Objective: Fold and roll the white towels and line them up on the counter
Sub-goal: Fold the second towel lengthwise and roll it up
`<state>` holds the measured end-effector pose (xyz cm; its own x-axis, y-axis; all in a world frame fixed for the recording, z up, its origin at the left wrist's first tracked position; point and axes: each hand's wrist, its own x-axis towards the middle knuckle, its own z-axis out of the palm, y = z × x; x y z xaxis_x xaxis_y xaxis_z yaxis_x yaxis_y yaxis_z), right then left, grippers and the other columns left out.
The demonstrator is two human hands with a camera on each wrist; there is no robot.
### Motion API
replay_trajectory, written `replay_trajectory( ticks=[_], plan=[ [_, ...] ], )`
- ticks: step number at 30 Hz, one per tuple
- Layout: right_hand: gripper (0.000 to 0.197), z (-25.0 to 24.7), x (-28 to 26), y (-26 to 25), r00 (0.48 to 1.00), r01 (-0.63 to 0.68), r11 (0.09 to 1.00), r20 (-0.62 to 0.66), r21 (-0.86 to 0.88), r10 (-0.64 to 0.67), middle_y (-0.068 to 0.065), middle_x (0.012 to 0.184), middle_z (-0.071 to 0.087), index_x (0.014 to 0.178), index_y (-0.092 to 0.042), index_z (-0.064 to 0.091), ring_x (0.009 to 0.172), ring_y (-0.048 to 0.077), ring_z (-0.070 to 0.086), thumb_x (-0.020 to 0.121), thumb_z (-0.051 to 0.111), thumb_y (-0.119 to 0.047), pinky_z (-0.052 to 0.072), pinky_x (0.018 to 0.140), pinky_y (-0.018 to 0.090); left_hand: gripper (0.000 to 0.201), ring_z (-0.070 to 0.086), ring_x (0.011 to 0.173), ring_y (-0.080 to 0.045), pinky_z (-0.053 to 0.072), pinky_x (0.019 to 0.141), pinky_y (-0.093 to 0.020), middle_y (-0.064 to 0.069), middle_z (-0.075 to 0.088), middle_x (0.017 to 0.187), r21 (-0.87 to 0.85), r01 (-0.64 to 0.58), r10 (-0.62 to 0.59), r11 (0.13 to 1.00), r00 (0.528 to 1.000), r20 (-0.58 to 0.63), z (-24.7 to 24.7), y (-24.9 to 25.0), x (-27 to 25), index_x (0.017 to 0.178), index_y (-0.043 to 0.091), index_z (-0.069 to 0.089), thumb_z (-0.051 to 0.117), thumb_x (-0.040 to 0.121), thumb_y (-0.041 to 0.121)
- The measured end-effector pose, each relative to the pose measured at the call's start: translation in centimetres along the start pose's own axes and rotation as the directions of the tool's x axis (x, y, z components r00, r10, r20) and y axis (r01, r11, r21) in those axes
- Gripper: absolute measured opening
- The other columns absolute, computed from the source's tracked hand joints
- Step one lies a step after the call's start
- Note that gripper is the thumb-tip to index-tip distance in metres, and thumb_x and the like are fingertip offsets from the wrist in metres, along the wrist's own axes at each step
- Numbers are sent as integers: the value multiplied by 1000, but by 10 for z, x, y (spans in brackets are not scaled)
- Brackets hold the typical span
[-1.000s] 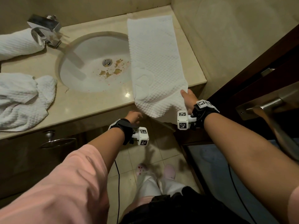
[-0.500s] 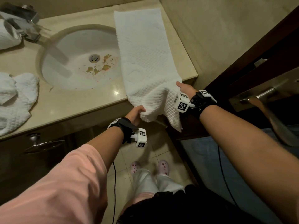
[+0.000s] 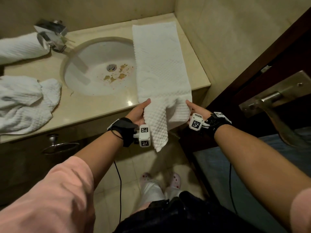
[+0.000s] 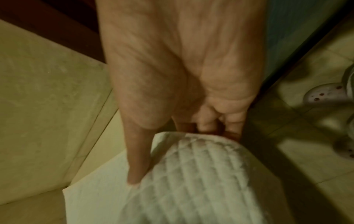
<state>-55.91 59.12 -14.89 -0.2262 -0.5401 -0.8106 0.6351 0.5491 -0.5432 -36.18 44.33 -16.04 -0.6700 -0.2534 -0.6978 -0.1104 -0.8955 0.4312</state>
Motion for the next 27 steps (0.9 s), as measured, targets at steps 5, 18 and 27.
replay_trajectory(
  ticks=[5, 18, 27],
  plan=[
    [18, -1, -13, 22, 999, 4, 995, 50, -95, 1, 1, 85, 71, 110, -18, 55, 56, 6, 69, 100, 45, -28, 50, 46, 16, 40, 67, 98, -26, 52, 92, -39, -16, 67, 112, -28, 11, -10, 1000, 999, 30, 15, 10, -16, 120, 4, 57, 48, 98, 36],
    [49, 1, -18, 36, 983, 130, 984, -113, -124, -144, 15, 134, 53, 141, -6, 31, 117, 33, 56, 100, 48, -28, 51, 89, 46, 30, 71, 73, -30, 59, 65, -42, -20, 71, 86, 47, 53, -46, 997, 990, -131, 23, 8, -50, 103, -1, 58, 45, 100, 26],
    [42, -20, -48, 21, 978, 64, 953, -173, -296, -120, 17, 96, 66, 122, 12, 51, 81, 28, 67, 99, 52, -23, 56, 76, 39, 33, 54, 84, -27, 51, 68, -31, -14, 58, 97, 418, 95, 45, 903, 949, -312, 18, 12, -68, 105, 2, 54, 34, 104, 28]
  ],
)
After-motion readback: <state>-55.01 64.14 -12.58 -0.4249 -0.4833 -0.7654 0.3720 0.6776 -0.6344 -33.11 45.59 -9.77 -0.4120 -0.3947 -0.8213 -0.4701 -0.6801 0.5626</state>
